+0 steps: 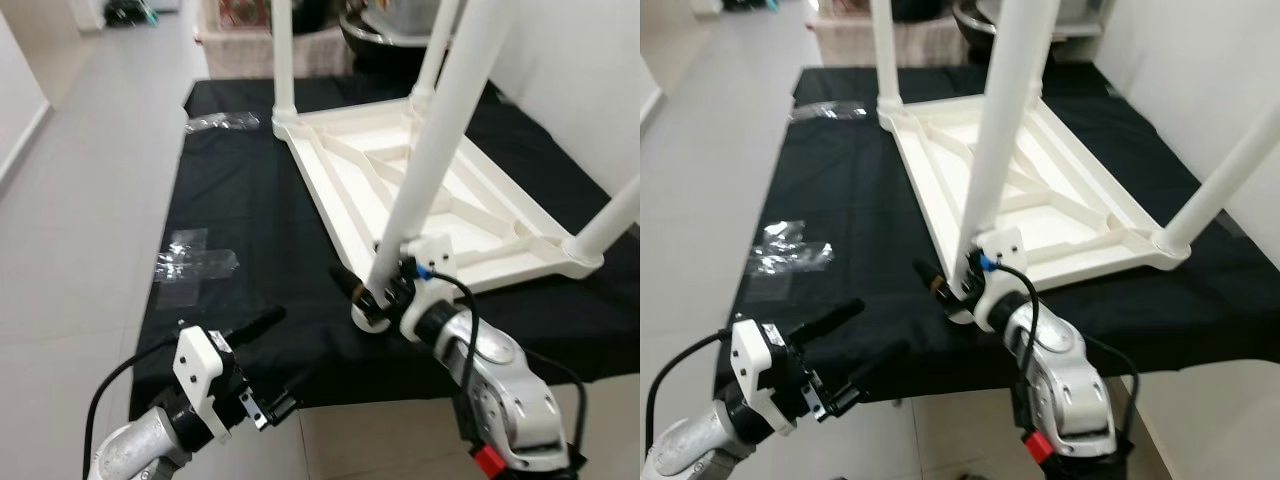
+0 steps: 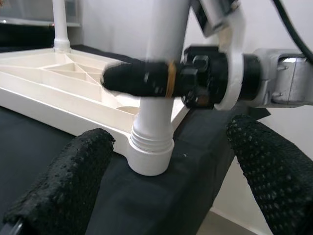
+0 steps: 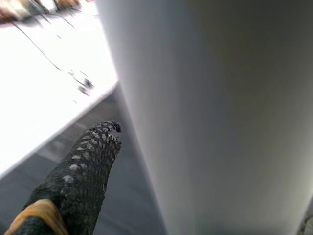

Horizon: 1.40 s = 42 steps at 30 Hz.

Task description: Building children table

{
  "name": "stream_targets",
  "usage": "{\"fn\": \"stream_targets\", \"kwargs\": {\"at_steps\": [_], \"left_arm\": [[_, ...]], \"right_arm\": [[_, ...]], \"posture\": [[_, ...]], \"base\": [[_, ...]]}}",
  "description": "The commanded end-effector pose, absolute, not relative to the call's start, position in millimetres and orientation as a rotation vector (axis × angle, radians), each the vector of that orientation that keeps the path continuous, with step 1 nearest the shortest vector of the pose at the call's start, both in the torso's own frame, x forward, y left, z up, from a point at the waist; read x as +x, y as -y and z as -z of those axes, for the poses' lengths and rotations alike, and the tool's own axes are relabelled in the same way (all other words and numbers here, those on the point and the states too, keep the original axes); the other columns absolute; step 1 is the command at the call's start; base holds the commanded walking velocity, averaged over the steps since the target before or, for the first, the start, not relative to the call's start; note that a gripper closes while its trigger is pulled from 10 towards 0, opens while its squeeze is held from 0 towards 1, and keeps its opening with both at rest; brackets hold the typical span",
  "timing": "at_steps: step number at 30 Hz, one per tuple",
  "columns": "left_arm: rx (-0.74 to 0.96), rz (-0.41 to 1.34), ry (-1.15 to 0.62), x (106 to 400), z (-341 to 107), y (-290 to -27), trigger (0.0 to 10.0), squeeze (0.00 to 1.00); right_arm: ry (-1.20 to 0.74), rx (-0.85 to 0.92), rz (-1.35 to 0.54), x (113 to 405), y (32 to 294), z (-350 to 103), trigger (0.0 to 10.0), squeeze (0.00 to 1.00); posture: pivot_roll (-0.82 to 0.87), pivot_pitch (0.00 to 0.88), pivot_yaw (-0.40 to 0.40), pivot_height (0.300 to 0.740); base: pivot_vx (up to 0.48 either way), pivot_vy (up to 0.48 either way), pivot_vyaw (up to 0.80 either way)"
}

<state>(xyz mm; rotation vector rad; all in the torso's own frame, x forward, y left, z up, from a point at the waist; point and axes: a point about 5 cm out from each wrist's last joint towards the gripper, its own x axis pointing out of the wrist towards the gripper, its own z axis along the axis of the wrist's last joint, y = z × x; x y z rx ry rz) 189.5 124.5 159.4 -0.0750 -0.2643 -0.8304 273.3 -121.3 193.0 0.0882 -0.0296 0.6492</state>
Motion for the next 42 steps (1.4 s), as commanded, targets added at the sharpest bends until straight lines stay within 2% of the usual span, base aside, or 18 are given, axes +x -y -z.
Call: {"fn": "stream_targets", "kwargs": {"at_steps": [1,3,10,11,12,13,18,19,25,34,36,37,38,39,40,41,42], "left_arm": [[-0.069,0.83,0.243,188.1,-154.2,-125.0,10.0,0.0],[-0.07,0.831,0.242,188.5,-154.0,-125.0,10.0,0.0],[-0.069,0.829,0.241,188.5,-153.3,-124.6,10.0,0.0],[-0.069,0.828,0.241,188.6,-153.5,-124.6,10.0,0.0],[-0.069,0.828,0.241,188.6,-153.5,-124.6,10.0,0.0],[-0.07,0.824,0.244,189.2,-154.2,-124.6,10.0,0.0],[-0.068,0.822,0.251,189.5,-155.2,-123.9,10.0,0.0],[-0.066,0.821,0.254,189.1,-155.9,-123.9,10.0,0.0],[-0.049,0.814,0.271,183.8,-161.5,-126.9,10.0,0.0],[-0.024,0.801,0.255,173.2,-165.7,-136.6,10.0,0.0],[-0.008,0.78,0.249,169.5,-168.8,-143.9,10.0,0.0],[-0.008,0.78,0.249,169.5,-168.8,-143.9,10.0,0.0],[-0.007,0.777,0.245,168.1,-168.0,-144.9,10.0,0.0],[-0.007,0.777,0.245,168.1,-168.0,-144.9,10.0,0.0],[-0.007,0.776,0.243,167.5,-167.2,-144.9,10.0,0.0],[-0.01,0.773,0.241,167.3,-166.5,-145.0,10.0,0.0],[-0.01,0.773,0.241,167.3,-166.5,-145.0,10.0,0.0]], "right_arm": [[0.081,0.123,-0.723,268.0,120.0,-202.2,10.0,1.0],[0.088,0.114,-0.833,262.0,124.0,-205.2,10.0,1.0],[0.076,0.101,-0.904,258.9,133.7,-200.4,10.0,0.99],[0.076,0.095,-0.906,259.3,134.8,-199.9,10.0,0.5],[0.076,0.095,-0.906,259.3,134.8,-199.9,10.0,0.5],[0.075,0.073,-0.932,262.4,141.0,-200.8,10.0,0.0],[0.091,0.013,-0.996,272.9,150.8,-209.1,10.0,0.0],[0.105,-0.01,-1.039,278.4,153.1,-215.6,0.0,0.0],[0.13,-0.071,-1.117,291.1,156.2,-231.4,0.0,0.0],[0.123,-0.115,-1.138,296.2,162.0,-234.4,0.0,0.0],[0.04,-0.229,-1.005,305.0,175.9,-220.0,0.0,0.0],[0.04,-0.229,-1.005,305.0,175.9,-220.0,0.0,0.0],[-0.039,-0.239,-0.804,311.6,184.1,-206.1,0.0,0.0],[-0.039,-0.239,-0.804,311.6,184.1,-206.1,0.0,0.0],[-0.067,-0.201,-0.609,315.5,190.0,-198.0,0.0,0.0],[-0.116,-0.116,-0.218,305.3,204.8,-183.7,0.0,0.0],[-0.116,-0.116,-0.218,305.3,204.8,-183.7,0.0,0.0]], "posture": [[0.01,0.151,-0.009,0.74],[0.01,0.149,-0.008,0.74],[0.01,0.141,-0.007,0.74],[0.01,0.139,-0.006,0.74],[0.01,0.139,-0.006,0.74],[0.01,0.146,-0.001,0.74],[0.02,0.144,-0.001,0.74],[0.02,0.144,-0.004,0.74],[0.03,0.149,-0.013,0.74],[0.05,0.157,-0.017,0.74],[0.06,0.172,-0.022,0.74],[0.06,0.172,-0.022,0.74],[0.05,0.175,-0.04,0.74],[0.05,0.175,-0.04,0.74],[0.05,0.175,-0.04,0.74],[0.04,0.172,-0.043,0.74],[0.04,0.172,-0.043,0.74]], "base": [[0.0,0.0,0.0],[0.0,0.0,0.0],[0.0,0.0,0.0],[0.0,0.0,0.0],[0.0,0.0,0.0],[0.0,0.0,0.0],[0.0,0.0,0.0],[0.0,0.0,0.0],[0.0,0.0,0.0],[0.0,0.0,0.0],[0.0,0.0,0.0],[0.0,0.0,0.0],[0.0,0.0,0.0],[0.0,0.0,0.0],[0.0,0.0,0.0],[0.0,0.0,0.0],[0.0,0.0,0.0]]}}
